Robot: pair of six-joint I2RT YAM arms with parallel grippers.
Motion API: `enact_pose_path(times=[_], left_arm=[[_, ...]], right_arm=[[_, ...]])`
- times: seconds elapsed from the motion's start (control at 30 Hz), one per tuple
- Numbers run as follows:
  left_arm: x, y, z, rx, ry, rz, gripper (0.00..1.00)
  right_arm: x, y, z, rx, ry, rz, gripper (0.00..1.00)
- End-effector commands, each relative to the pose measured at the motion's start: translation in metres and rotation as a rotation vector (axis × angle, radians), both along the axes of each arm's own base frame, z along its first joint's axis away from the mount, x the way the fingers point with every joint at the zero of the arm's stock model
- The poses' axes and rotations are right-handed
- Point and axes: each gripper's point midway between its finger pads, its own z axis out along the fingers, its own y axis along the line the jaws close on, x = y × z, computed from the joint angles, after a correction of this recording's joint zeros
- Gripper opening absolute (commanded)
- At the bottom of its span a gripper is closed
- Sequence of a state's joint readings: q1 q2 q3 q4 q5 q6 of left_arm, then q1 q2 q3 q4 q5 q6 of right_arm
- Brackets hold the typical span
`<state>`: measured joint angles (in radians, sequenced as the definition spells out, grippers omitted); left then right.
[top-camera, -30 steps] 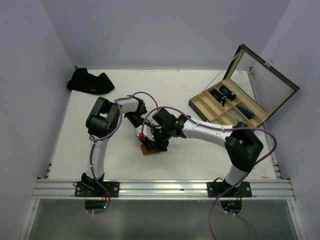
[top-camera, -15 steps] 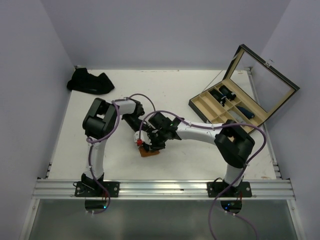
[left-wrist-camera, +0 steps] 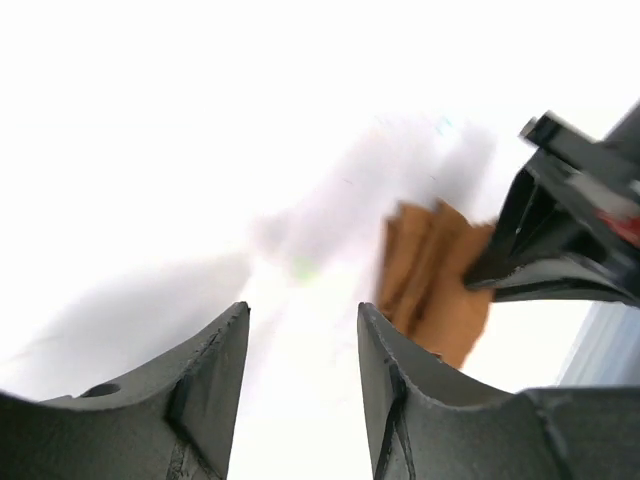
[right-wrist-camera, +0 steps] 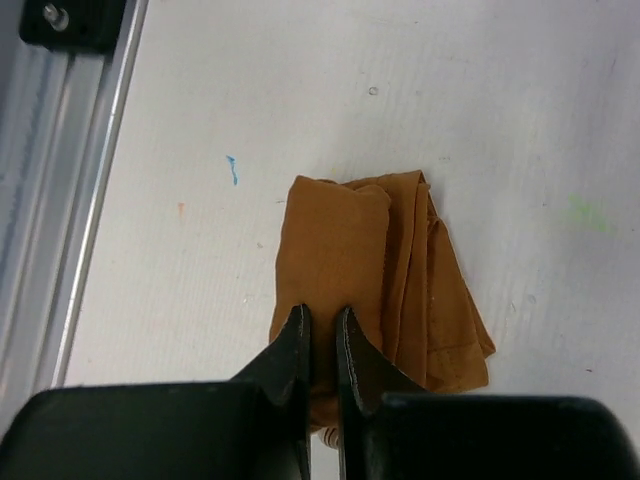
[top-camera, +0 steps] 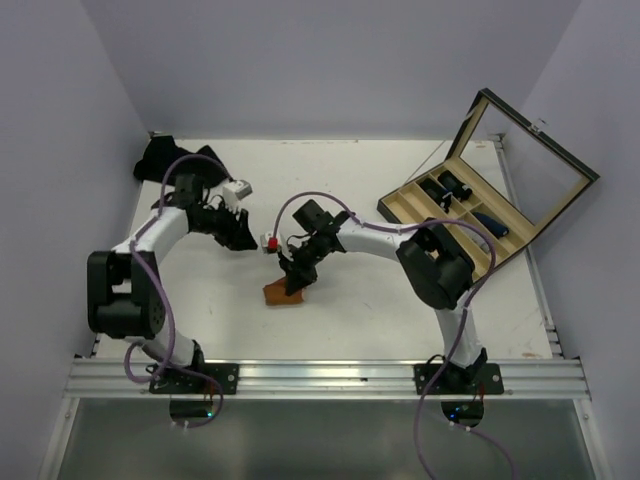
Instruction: Roll the underwear
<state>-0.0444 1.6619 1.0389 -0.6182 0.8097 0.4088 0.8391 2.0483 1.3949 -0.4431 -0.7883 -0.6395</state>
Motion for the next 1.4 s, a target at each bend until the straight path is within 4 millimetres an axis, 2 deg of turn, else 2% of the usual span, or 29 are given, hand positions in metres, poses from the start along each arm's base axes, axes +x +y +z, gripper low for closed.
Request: enact_pose_path(times=[0.0,0.03,0.07,0.1,0.13,0.17,0.23,0.27,0.33,0.37,0.43,0.47,0.53,0.57,0.67,0.8,1.0,1.17,1.3,1.37], left_arm=[[0.03,0.018,0.052,0.021,-0.306,0.05,0.51],[0.019,0.027,0.048,0.041,-0.326,0.02,0.51],[0.01,0.028,0.055,0.049,-0.366,-0.01,0.51],[0.0,0.025,0.055,0.04,-0.375,-0.044,0.51],[-0.021,0.026,0.04,0.052,-0.351,-0.089,0.51],[-0.03,0.024,0.045,0.06,-0.389,-0.115,0.51],[-0.055,0.027,0.027,0.107,-0.402,-0.187,0.51],[-0.066,0.018,0.031,0.124,-0.452,-0.248,0.51],[-0.078,0.015,0.023,0.198,-0.511,-0.326,0.51],[-0.094,0.001,0.019,0.203,-0.546,-0.402,0.51],[-0.097,-0.008,0.017,0.242,-0.607,-0.442,0.52],[-0.106,-0.019,0.015,0.239,-0.634,-0.502,0.53],[-0.103,-0.027,0.014,0.275,-0.678,-0.528,0.53],[-0.11,-0.039,0.013,0.268,-0.693,-0.585,0.54],[-0.111,-0.053,0.005,0.28,-0.716,-0.639,0.54],[-0.107,-0.06,-0.011,0.326,-0.727,-0.674,0.55],[-0.11,-0.059,-0.044,0.39,-0.665,-0.722,0.53],[-0.117,-0.056,-0.065,0.412,-0.535,-0.754,0.31],[-0.123,-0.054,-0.073,0.427,-0.438,-0.778,0.23],[-0.129,-0.051,-0.079,0.434,-0.385,-0.8,0.17]], right_arm=[[-0.028,-0.042,-0.065,-0.257,0.316,-0.086,0.0],[-0.02,-0.044,-0.07,-0.28,0.369,-0.115,0.0],[-0.019,-0.045,-0.074,-0.293,0.415,-0.13,0.0],[-0.018,-0.045,-0.074,-0.3,0.458,-0.135,0.0],[-0.012,-0.044,-0.07,-0.298,0.497,-0.151,0.0],[-0.014,-0.047,-0.079,-0.32,0.539,-0.169,0.0],[-0.009,-0.046,-0.08,-0.316,0.551,-0.185,0.0],[-0.008,-0.045,-0.082,-0.322,0.563,-0.198,0.0],[-0.006,-0.042,-0.083,-0.317,0.572,-0.205,0.0],[-0.006,-0.042,-0.084,-0.325,0.58,-0.212,0.0],[-0.004,-0.041,-0.089,-0.331,0.582,-0.214,0.0],[-0.004,-0.042,-0.091,-0.342,0.584,-0.221,0.0],[-0.003,-0.042,-0.095,-0.349,0.591,-0.228,0.0],[-0.003,-0.042,-0.095,-0.352,0.593,-0.231,0.0],[-0.002,-0.042,-0.098,-0.361,0.599,-0.239,0.0],[0.0,-0.042,-0.1,-0.365,0.589,-0.243,0.0],[0.002,-0.039,-0.097,-0.357,0.581,-0.246,0.01],[0.009,-0.037,-0.09,-0.346,0.551,-0.254,0.14],[0.014,-0.035,-0.082,-0.334,0.524,-0.262,0.24],[0.017,-0.036,-0.081,-0.34,0.507,-0.273,0.32]])
